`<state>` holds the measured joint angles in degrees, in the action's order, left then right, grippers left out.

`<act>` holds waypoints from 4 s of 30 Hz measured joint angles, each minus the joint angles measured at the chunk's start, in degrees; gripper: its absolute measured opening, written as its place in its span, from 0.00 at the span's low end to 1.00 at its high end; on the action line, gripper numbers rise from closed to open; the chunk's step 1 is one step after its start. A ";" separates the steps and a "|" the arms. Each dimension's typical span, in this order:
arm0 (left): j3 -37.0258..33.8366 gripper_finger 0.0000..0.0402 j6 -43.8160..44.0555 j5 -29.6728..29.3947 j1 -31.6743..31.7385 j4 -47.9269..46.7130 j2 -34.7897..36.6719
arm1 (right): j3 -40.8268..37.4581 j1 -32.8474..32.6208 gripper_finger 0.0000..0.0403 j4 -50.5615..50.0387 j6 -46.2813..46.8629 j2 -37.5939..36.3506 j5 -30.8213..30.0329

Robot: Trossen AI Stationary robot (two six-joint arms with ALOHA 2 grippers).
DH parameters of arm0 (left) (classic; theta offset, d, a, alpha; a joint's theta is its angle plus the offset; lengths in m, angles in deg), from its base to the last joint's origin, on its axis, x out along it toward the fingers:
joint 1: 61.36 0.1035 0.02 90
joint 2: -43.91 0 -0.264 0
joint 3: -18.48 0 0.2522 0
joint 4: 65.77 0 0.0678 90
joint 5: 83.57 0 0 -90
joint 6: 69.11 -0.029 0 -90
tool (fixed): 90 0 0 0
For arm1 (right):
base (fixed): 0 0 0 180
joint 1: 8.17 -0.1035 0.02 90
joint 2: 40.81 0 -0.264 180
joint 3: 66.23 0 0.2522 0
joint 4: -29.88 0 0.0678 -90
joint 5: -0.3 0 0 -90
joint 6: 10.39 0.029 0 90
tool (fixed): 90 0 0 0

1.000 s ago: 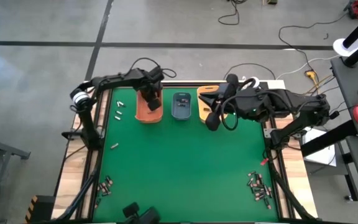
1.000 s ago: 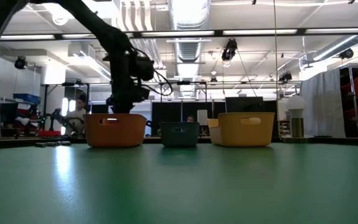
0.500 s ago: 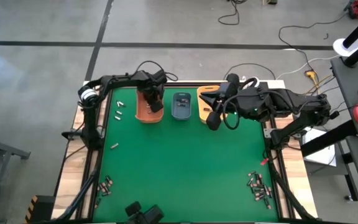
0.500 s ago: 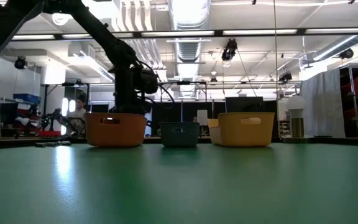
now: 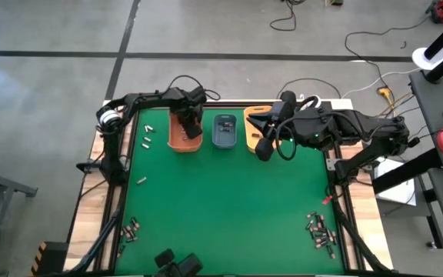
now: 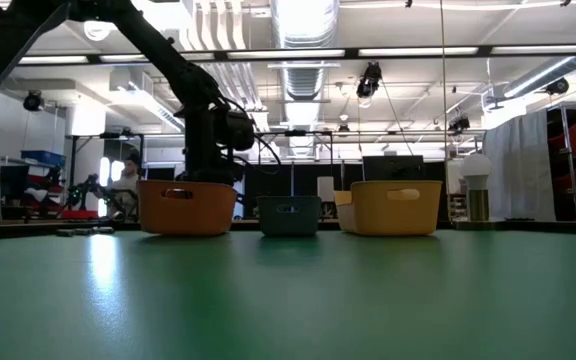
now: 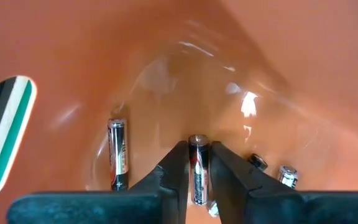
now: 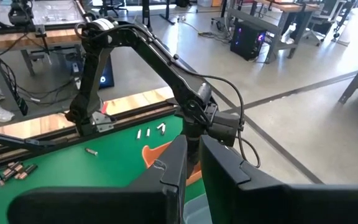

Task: Sort batteries
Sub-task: Put the silver battery into the orange bin

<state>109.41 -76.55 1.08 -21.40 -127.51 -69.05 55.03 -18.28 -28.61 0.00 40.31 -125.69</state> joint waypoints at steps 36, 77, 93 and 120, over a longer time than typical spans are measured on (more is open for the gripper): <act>-27.32 0.30 30.53 7.93 -16.08 -21.70 50.59 | -0.04 0.39 0.10 7.77 -15.56 0.00 -0.09; -45.45 0.29 33.86 14.49 -20.79 -12.38 32.60 | -0.04 0.39 0.10 7.67 -10.28 0.85 -0.09; -46.20 0.29 37.97 12.66 -25.18 -10.91 34.15 | -0.04 1.05 0.10 7.56 -11.08 0.85 -0.11; -39.74 0.02 37.21 8.09 -25.14 -9.15 44.48 | -0.04 1.64 0.10 7.58 -10.62 0.85 -0.09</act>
<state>69.67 -39.34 9.17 -46.53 -136.66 -24.57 54.99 -16.64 -21.03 -10.62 41.16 -125.77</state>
